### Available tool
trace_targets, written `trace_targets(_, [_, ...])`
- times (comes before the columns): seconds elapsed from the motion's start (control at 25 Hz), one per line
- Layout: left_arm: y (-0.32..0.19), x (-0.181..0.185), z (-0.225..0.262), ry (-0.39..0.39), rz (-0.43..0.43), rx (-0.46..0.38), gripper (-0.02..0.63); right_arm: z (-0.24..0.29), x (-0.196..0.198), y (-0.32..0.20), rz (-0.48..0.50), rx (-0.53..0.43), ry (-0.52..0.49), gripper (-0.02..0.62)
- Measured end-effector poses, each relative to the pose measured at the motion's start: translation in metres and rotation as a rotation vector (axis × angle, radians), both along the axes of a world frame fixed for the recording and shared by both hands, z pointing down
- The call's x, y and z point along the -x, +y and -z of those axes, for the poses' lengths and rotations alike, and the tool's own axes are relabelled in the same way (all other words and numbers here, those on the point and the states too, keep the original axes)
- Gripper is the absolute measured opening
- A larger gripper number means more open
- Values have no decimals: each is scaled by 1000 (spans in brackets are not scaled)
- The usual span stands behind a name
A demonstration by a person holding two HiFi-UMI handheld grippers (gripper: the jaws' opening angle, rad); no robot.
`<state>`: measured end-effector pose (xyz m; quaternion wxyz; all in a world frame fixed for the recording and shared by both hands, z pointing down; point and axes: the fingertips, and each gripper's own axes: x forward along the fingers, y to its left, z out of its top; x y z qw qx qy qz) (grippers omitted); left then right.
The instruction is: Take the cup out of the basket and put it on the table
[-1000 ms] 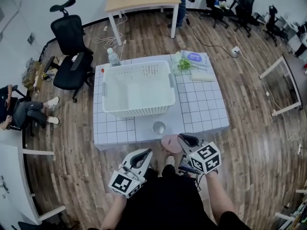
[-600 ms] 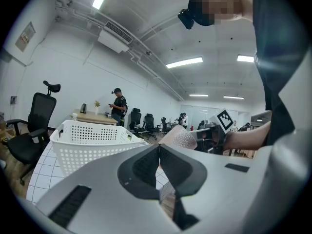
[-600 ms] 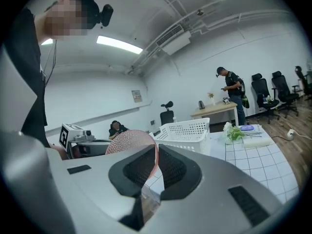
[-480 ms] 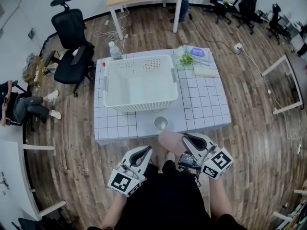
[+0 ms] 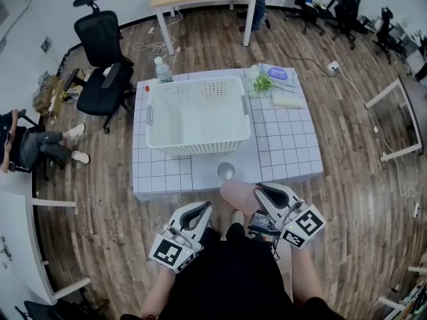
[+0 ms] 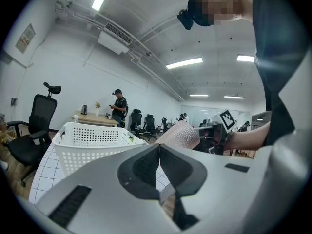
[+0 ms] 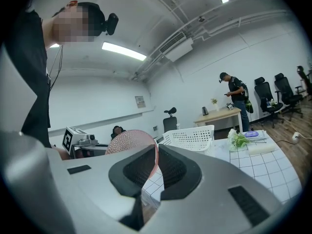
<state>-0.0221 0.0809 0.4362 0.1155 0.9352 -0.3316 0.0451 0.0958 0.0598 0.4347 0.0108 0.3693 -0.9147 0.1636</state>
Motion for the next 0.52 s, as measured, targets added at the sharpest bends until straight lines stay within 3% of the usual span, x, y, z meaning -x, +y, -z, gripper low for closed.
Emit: trace_targets(0.52, [-3, 6, 1, 2, -2, -6, 9, 3, 5, -6, -4, -14, 27, 38])
